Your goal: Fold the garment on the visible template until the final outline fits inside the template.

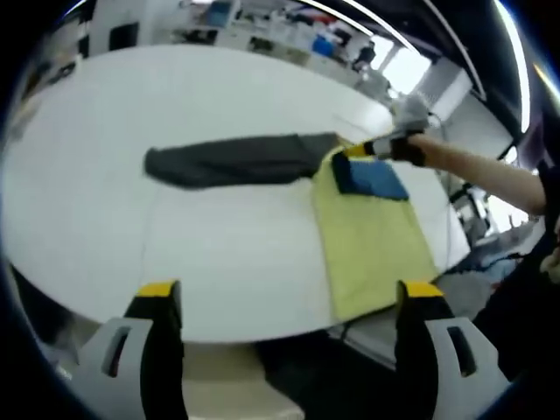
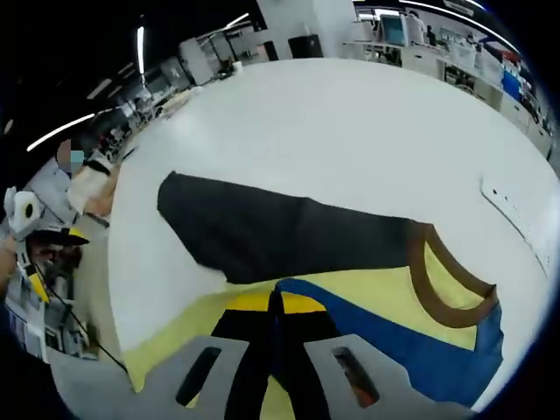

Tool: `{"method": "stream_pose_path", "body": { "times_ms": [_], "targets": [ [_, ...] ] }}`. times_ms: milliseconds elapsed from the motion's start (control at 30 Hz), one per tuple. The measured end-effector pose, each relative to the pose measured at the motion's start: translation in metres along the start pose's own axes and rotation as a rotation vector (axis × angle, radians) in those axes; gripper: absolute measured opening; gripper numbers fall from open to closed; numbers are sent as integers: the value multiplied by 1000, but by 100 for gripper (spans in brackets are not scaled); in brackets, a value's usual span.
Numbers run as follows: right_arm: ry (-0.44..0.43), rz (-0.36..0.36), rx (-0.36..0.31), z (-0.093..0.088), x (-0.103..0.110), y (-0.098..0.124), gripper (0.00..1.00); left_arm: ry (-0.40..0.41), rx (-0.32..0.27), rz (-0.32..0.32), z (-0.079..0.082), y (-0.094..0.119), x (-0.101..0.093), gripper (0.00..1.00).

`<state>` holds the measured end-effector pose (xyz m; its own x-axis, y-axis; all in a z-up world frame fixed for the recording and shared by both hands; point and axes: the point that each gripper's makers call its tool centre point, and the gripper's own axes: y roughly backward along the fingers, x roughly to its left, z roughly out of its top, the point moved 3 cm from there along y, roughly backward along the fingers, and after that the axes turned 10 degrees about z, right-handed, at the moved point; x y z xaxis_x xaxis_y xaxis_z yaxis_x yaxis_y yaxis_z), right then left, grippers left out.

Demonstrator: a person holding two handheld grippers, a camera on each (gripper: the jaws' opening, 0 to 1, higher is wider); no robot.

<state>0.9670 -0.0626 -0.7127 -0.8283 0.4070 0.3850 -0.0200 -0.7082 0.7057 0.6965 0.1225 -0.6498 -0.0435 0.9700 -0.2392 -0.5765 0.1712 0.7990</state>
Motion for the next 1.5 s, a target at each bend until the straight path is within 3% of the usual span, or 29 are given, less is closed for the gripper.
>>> {"method": "stream_pose_path", "body": {
  "times_ms": [367,600,1500],
  "targets": [
    [-97,-4,-46,5,0,-21,2,1,14,6,-2,-4,4,98],
    [-79,1,-37,7,6,-37,2,-10,20,7,-1,-7,4,98],
    [-59,-3,15,2,9,-52,2,-14,34,9,-1,-10,7,98]
  ]
}}
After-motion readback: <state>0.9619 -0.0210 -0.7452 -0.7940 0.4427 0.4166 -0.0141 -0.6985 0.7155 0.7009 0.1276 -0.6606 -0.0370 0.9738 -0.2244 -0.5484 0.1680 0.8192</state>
